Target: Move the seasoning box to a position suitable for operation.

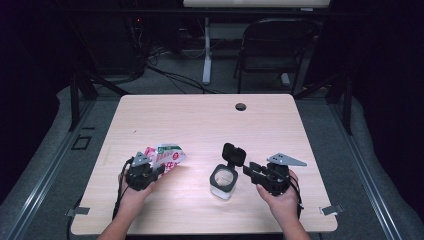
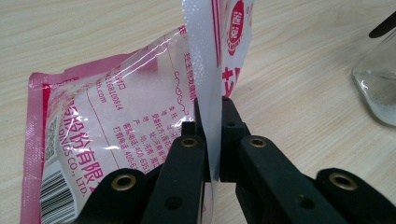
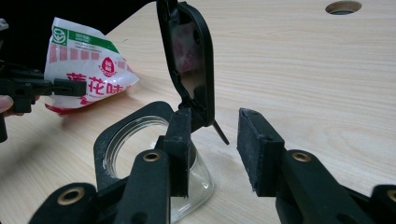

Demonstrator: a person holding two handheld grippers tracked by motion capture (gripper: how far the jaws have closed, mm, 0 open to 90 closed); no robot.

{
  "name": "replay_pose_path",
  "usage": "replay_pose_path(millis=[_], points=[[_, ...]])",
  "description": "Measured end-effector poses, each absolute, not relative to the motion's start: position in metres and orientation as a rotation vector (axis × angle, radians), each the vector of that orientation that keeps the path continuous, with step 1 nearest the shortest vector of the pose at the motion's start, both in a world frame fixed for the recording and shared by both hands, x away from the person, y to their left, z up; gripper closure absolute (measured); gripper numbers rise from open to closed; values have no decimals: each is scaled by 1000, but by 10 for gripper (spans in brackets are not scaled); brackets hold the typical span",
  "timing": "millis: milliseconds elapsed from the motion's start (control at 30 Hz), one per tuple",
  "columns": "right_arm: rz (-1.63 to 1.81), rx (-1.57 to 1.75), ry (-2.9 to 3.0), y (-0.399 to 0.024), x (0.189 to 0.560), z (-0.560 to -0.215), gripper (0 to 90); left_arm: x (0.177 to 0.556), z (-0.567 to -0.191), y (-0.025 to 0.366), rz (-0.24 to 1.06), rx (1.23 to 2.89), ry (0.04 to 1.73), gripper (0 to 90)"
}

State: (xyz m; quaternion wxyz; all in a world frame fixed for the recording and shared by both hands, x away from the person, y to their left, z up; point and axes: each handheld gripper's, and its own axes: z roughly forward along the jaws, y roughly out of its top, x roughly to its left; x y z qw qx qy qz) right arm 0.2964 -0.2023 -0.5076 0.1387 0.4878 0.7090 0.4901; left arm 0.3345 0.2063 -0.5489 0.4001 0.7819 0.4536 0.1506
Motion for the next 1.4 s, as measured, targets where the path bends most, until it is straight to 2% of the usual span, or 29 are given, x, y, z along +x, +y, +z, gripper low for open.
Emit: replay_pose_path(millis=[633, 900, 1400], points=[[1416, 1413, 2053, -202, 297, -508, 649, 338, -543, 226, 303, 1884, 1153, 900], [1418, 1414, 2052, -201, 297, -509, 649, 338, -544, 225, 376, 1900, 1179, 900], [1414, 1415, 2054, -201, 297, -509, 646, 339, -547, 227, 376, 1903, 1164, 900]])
